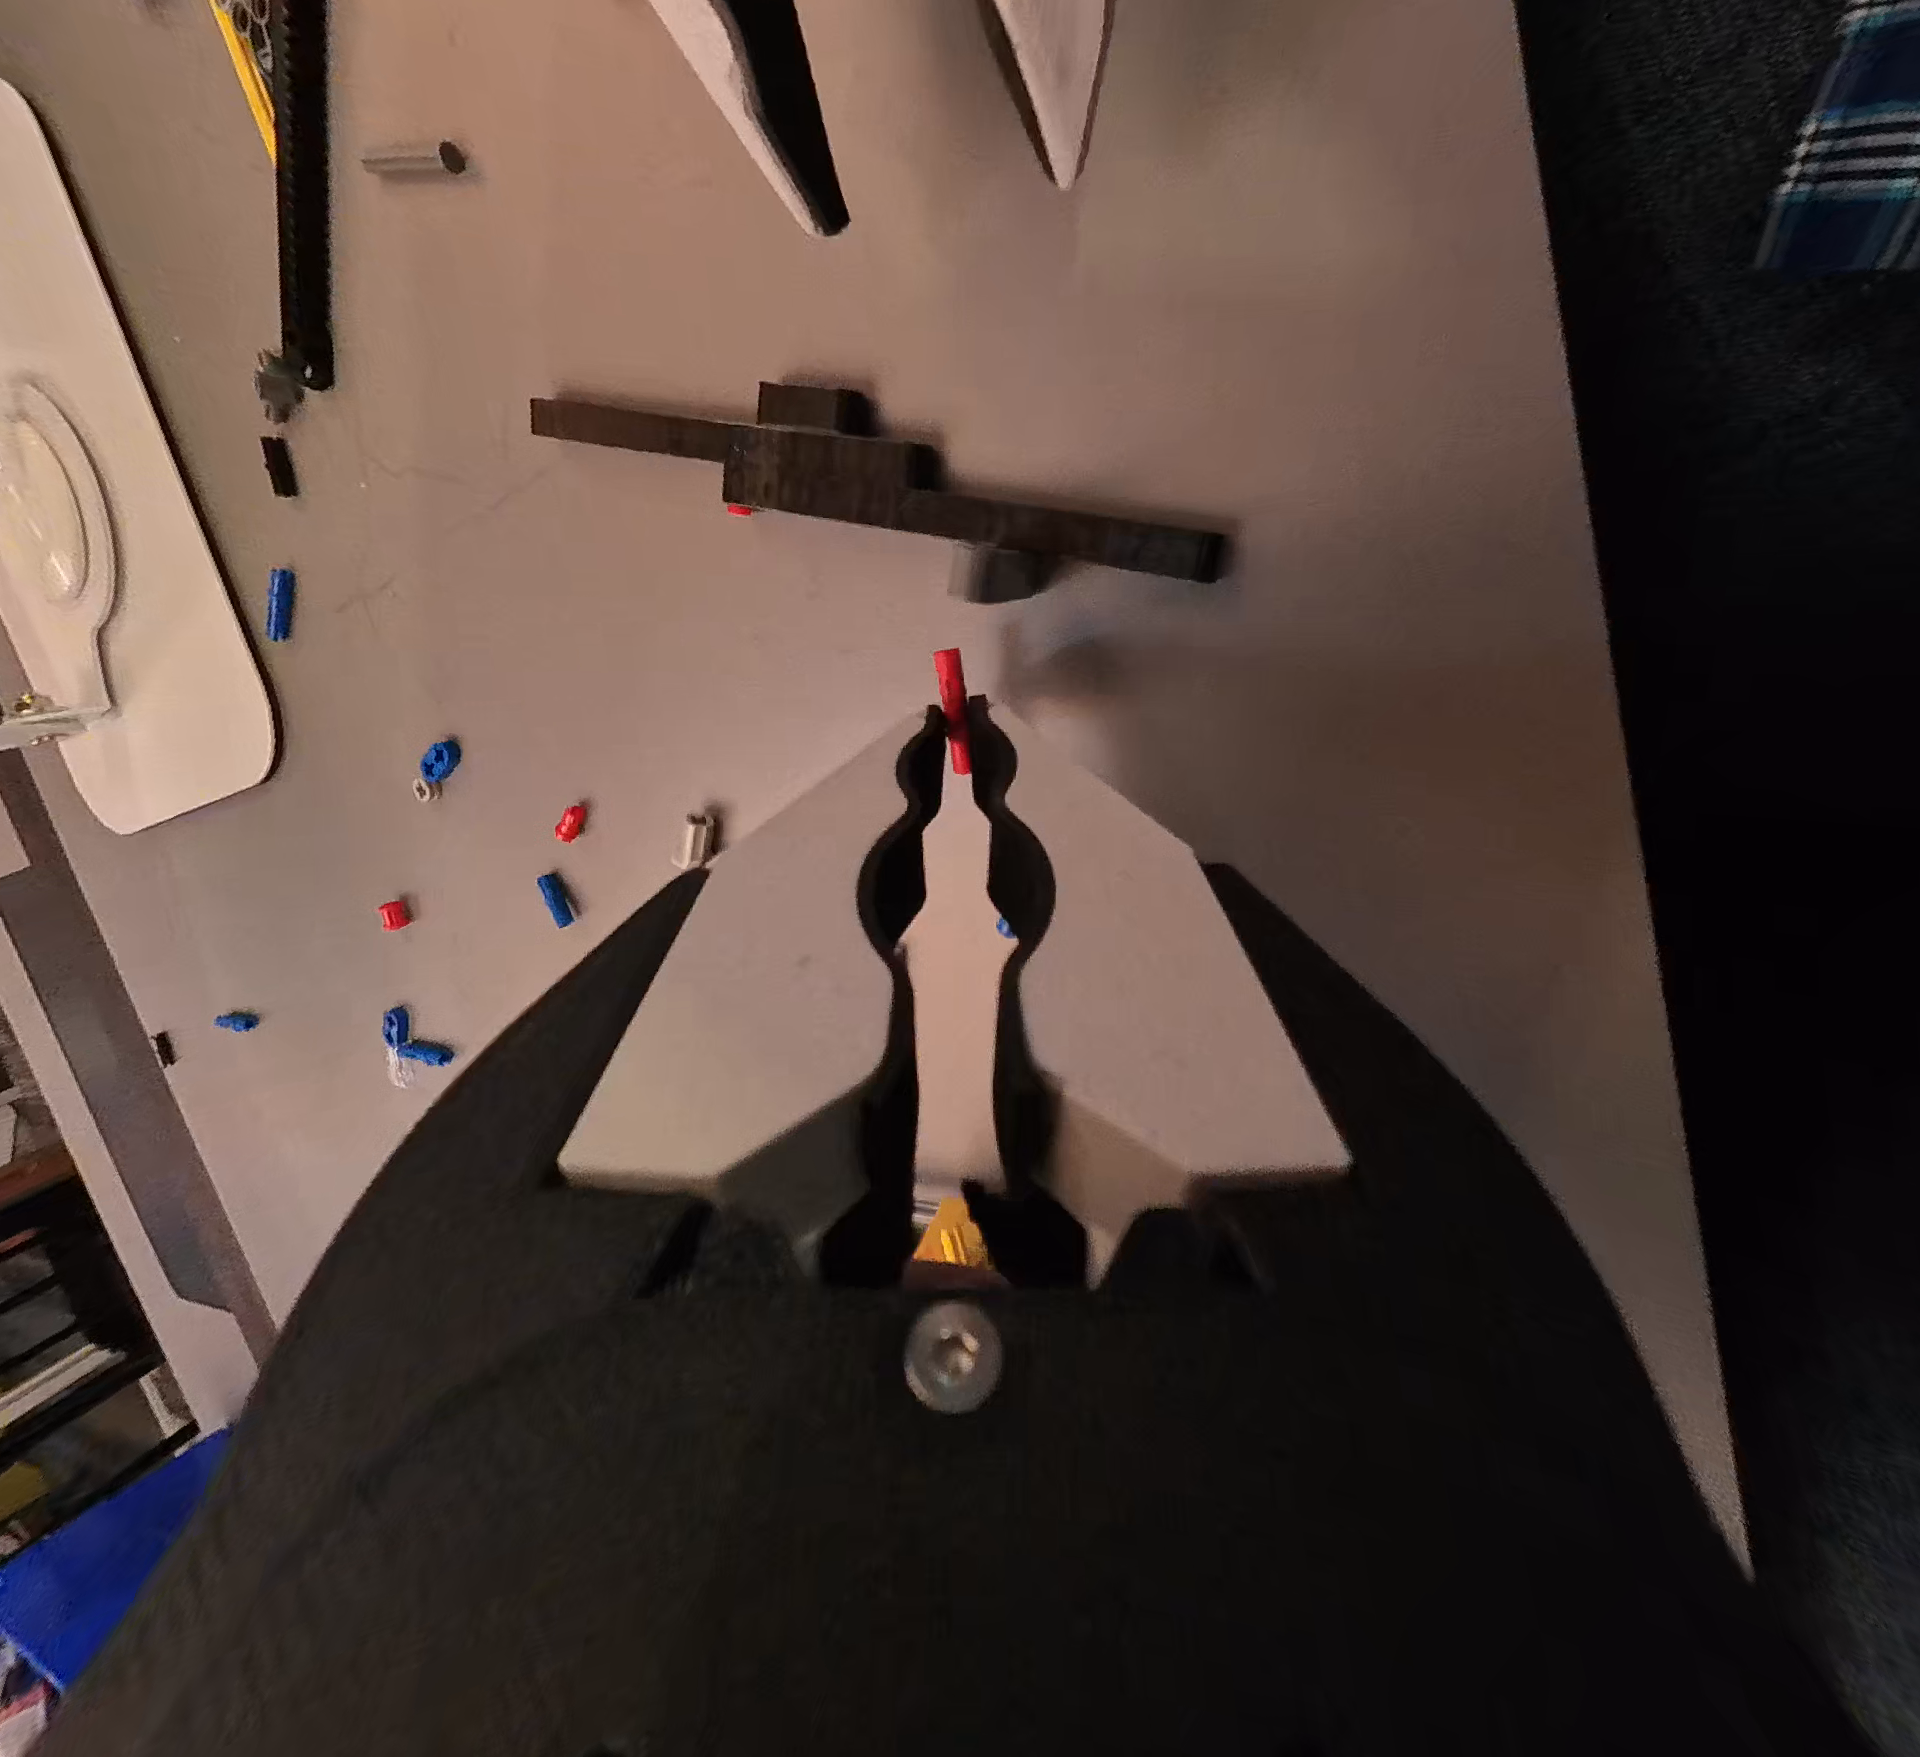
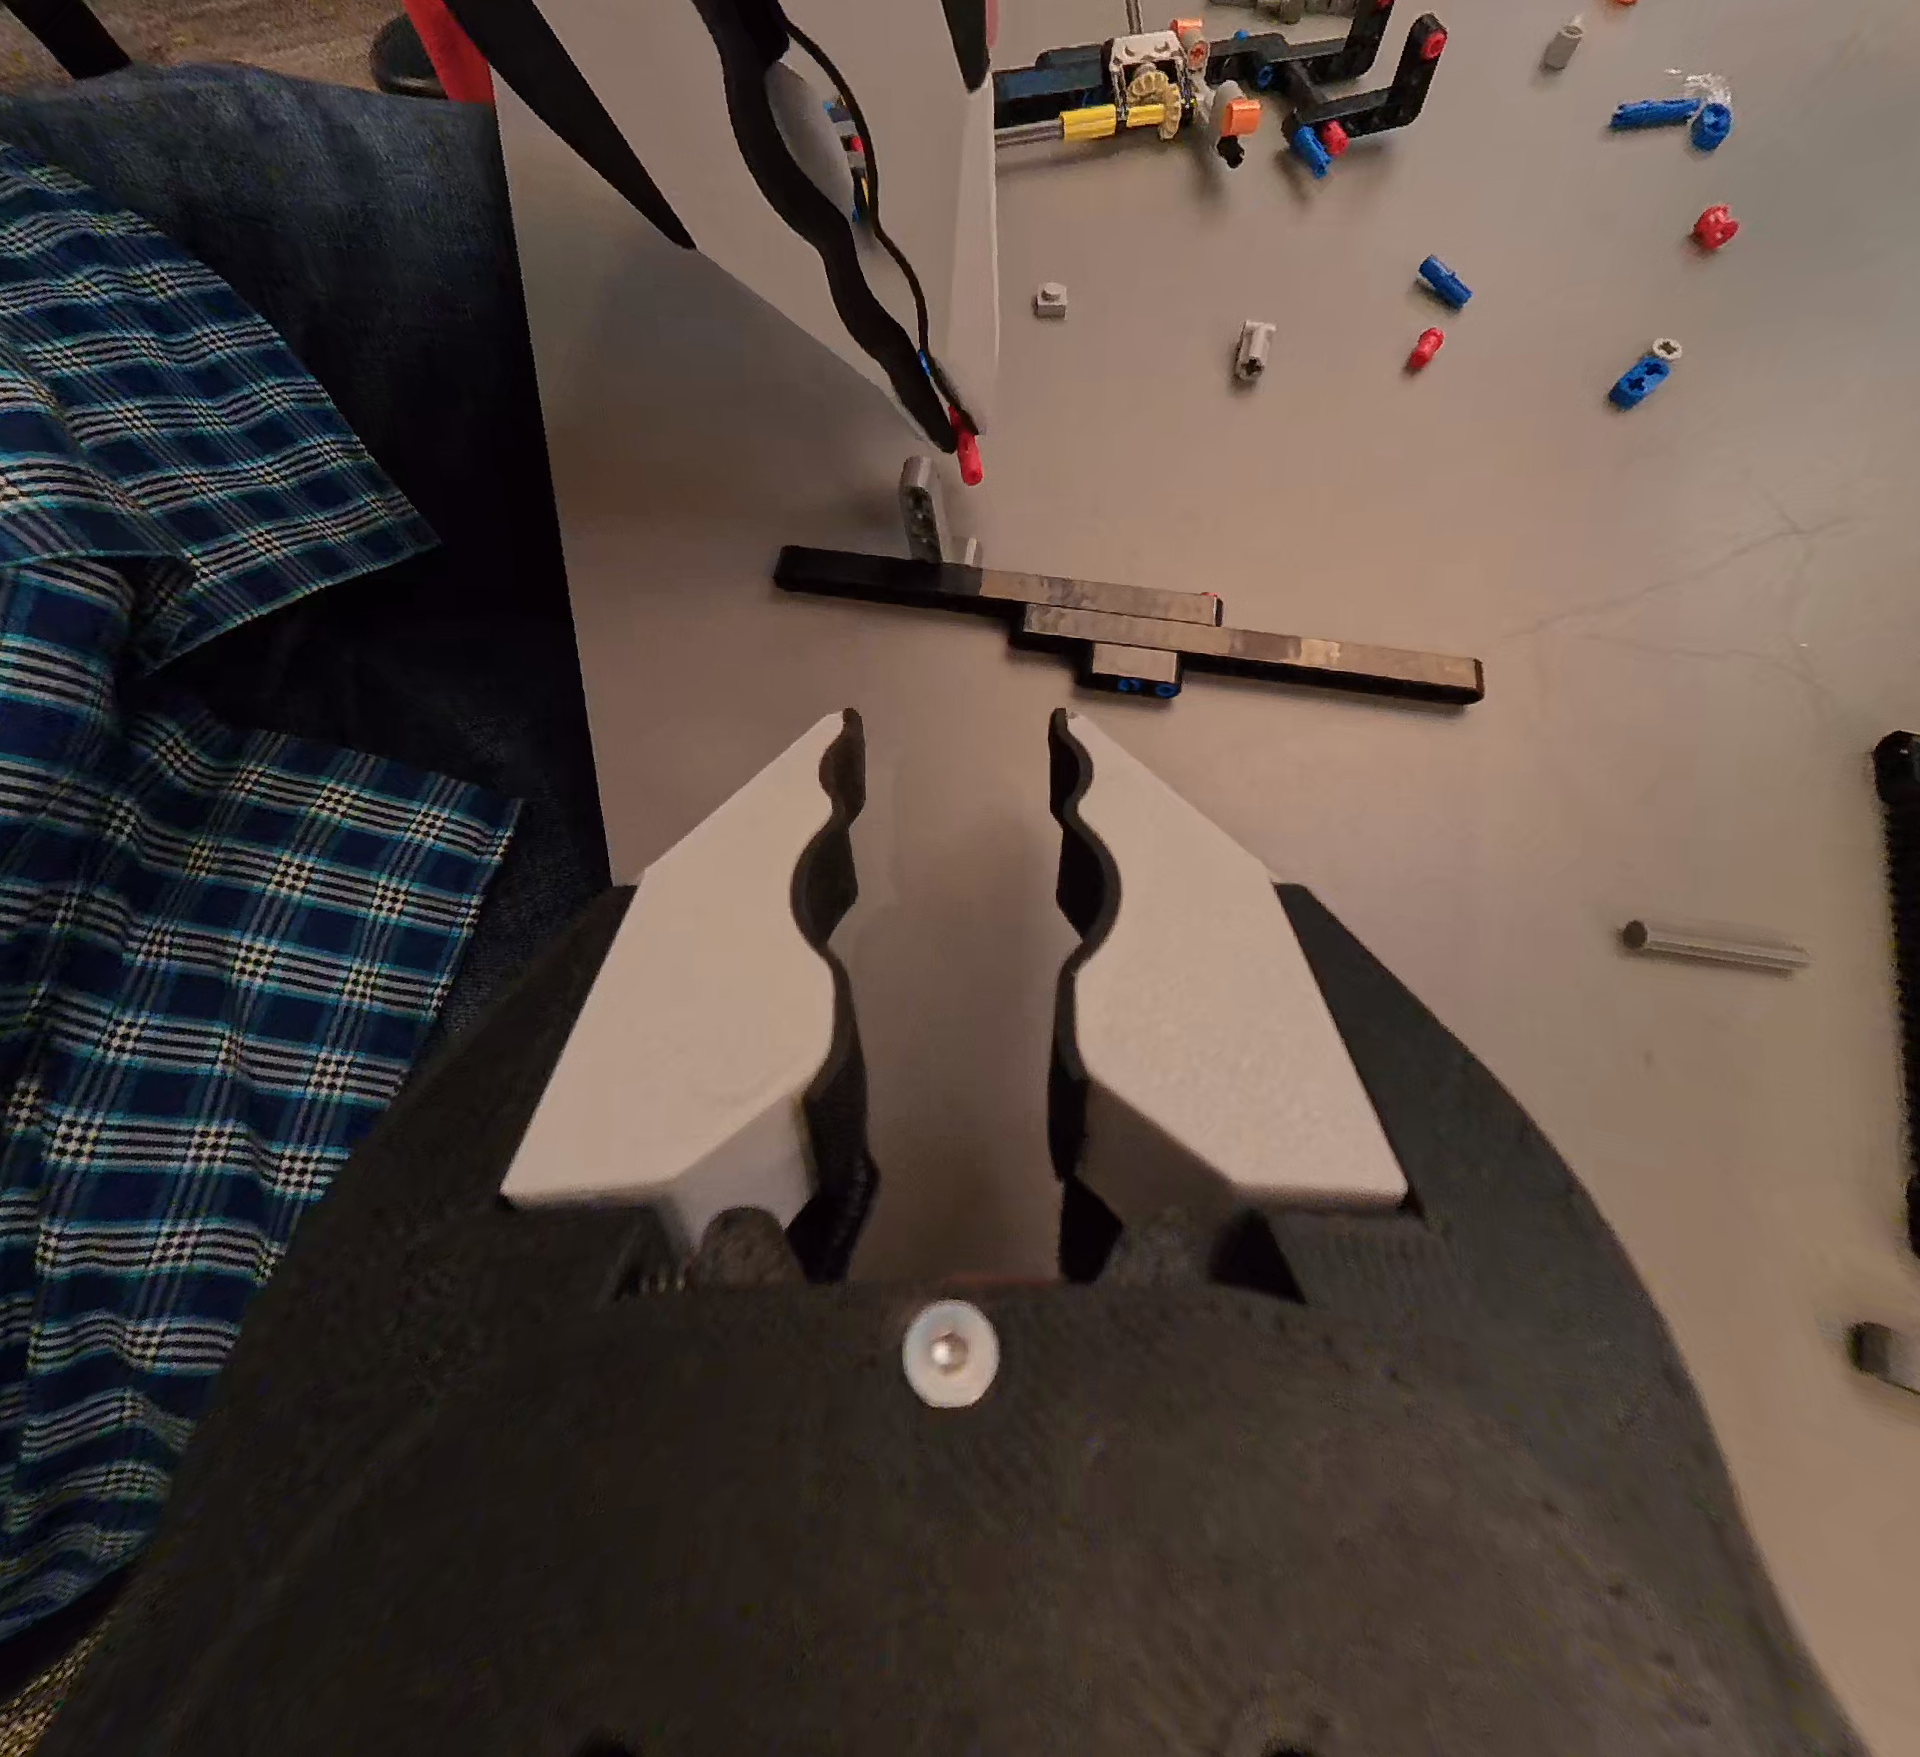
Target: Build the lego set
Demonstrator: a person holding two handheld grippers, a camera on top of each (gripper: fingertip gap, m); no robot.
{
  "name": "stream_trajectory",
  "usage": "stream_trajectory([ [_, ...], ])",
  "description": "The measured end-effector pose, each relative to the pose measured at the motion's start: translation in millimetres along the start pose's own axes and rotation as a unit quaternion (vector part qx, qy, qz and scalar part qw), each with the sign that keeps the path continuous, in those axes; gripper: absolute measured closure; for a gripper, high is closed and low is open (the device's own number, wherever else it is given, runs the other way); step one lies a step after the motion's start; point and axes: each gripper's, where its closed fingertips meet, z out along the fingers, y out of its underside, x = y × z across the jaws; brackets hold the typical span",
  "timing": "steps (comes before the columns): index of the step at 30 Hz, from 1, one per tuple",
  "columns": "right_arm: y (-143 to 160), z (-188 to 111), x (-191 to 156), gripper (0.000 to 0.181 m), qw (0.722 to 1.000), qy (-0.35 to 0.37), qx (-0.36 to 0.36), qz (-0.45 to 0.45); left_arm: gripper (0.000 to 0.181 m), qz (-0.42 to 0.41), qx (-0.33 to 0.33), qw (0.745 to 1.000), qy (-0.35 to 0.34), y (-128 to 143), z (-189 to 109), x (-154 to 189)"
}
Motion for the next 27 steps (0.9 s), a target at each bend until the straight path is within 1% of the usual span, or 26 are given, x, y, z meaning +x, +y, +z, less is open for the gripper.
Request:
stream_trajectory([
  [16,1,4,-1,0.145,1.000,-0.005,-0.010,0.000,0.179,0.007,0.010,1.000,0.014,-10,5,7],
  [23,3,5,-2,0.144,1.000,-0.005,-0.017,-0.002,0.179,-0.006,0.041,0.999,0.025,-28,6,15],
  [26,3,4,-2,0.143,1.000,-0.005,-0.019,-0.004,0.179,-0.019,0.037,0.999,0.008,-25,1,8],
  [27,3,4,-3,0.144,1.000,-0.004,-0.019,-0.005,0.179,-0.033,0.045,0.998,0.002,-26,-2,4],
])
